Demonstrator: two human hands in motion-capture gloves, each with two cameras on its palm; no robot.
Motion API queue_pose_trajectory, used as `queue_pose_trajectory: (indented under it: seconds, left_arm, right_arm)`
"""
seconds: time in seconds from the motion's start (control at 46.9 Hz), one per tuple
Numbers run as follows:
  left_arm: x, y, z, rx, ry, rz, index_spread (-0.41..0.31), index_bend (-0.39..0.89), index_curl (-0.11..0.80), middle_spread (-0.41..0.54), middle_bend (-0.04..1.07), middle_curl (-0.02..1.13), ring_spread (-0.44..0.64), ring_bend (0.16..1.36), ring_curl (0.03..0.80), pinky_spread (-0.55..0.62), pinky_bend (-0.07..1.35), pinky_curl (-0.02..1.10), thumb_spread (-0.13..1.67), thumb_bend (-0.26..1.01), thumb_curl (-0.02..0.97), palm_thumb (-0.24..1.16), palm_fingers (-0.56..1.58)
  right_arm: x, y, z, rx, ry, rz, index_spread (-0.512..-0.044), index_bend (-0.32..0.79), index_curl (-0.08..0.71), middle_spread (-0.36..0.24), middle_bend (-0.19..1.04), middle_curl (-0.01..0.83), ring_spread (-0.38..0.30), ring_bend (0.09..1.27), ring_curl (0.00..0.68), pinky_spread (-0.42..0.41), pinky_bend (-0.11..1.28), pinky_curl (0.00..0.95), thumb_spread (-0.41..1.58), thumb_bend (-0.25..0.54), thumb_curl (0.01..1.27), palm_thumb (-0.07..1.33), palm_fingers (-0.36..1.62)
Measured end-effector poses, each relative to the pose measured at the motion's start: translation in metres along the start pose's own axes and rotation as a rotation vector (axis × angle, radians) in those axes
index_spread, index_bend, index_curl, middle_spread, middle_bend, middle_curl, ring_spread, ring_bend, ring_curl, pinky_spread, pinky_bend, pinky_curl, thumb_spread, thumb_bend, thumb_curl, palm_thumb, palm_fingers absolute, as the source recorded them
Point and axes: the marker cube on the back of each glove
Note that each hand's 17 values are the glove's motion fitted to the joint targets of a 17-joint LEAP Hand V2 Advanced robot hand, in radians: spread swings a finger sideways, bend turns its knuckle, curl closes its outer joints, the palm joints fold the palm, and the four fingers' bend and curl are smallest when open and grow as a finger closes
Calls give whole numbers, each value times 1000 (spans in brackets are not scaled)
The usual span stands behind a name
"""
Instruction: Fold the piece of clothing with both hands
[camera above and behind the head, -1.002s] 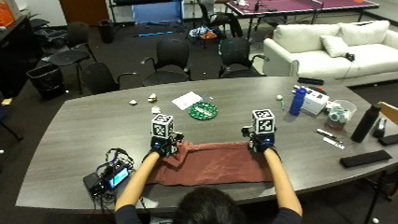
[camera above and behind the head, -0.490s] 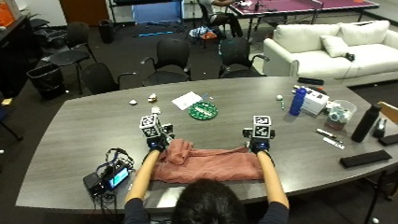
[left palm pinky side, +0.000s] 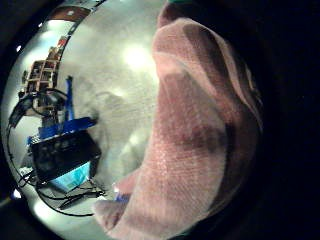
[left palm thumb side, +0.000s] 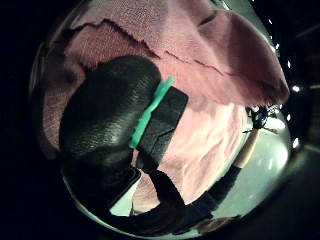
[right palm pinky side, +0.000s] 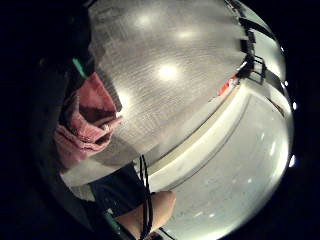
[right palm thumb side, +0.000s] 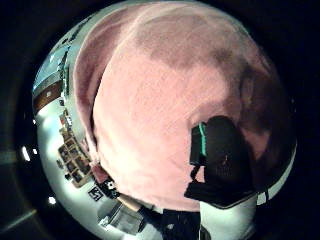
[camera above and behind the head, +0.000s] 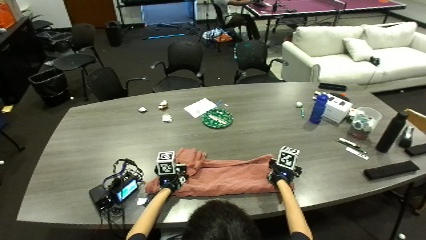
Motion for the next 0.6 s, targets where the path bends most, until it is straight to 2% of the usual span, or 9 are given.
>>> queue_pose_trajectory:
  seconds: [0.107, 0.17, 0.277, 0.298, 0.362, 0.384, 0.405, 0.511, 0.597]
  left_arm:
    - [-1, -14, 5, -15, 20, -37, -61, 126, 376, 153, 126, 278, 351, 438, 376, 399, 321, 375, 1228, -36, 257, 51, 113]
    - [2, -14, 7, -81, 7, -46, -59, 126, 363, 172, 134, 270, 387, 437, 370, 421, 362, 383, 1214, -34, 253, 27, 59]
    - [5, -13, 8, -137, -32, -47, -55, 118, 333, 198, 161, 266, 439, 448, 356, 449, 413, 387, 1201, -24, 252, 12, -5]
    - [5, -14, 8, -137, -33, -52, -49, 106, 325, 205, 162, 265, 449, 448, 352, 453, 427, 390, 1193, -29, 250, 0, -29]
    - [6, -14, 7, -145, -23, -59, -46, 109, 310, 222, 166, 262, 472, 459, 345, 459, 442, 389, 1187, -25, 250, -6, -38]
    - [7, -14, 6, -148, -18, -60, -45, 119, 310, 219, 168, 263, 474, 460, 343, 462, 445, 388, 1185, -24, 250, -7, -35]
    - [7, -13, 5, -150, -12, -58, -44, 115, 304, 227, 169, 262, 481, 466, 343, 463, 445, 386, 1180, -24, 250, -8, -42]
    - [15, -7, -1, -187, 52, -5, -42, 119, 289, 242, 168, 260, 499, 486, 340, 466, 471, 387, 1176, -18, 251, 0, -38]
    - [23, 2, -4, -253, 137, -10, -34, 130, 284, 250, 170, 260, 506, 496, 337, 457, 483, 385, 1177, -10, 256, 20, -29]
  right_arm:
    - [-6, 0, 0, 8, -24, -3, -93, 11, 118, 37, 298, 441, -90, 645, 442, -51, 766, 393, 1235, 16, 492, 691, 649]
    - [-10, -3, -3, 71, -30, -37, -84, 58, 121, 13, 335, 455, -111, 660, 448, -77, 741, 384, 1229, 25, 498, 735, 731]
    - [-15, -2, -5, 112, -53, -49, -82, 67, 128, -25, 329, 457, -144, 658, 438, -140, 730, 373, 1209, 36, 506, 808, 855]
    - [-16, -2, -5, 117, -60, -52, -92, 110, 145, -48, 318, 458, -161, 665, 445, -198, 767, 386, 1177, 49, 520, 852, 988]
    - [-17, -4, -6, 124, -73, -66, -116, 123, 157, -79, 318, 461, -179, 655, 437, -239, 740, 368, 1113, 43, 534, 893, 1106]
    - [-16, -5, -6, 120, -76, -68, -106, 103, 160, -77, 294, 456, -178, 634, 433, -243, 742, 372, 1128, 38, 529, 890, 1037]
    - [-16, -5, -6, 111, -80, -71, -132, 146, 179, -99, 325, 472, -190, 661, 449, -261, 718, 373, 1070, 41, 544, 926, 1168]
    - [-8, -14, -9, 99, -92, -81, -178, 182, 233, -141, 343, 488, -212, 669, 464, -299, 668, 377, 949, 18, 568, 977, 1256]
    - [4, -22, -14, 100, -85, -56, -201, 195, 271, -159, 345, 497, -220, 658, 465, -312, 641, 376, 853, -14, 586, 991, 1273]
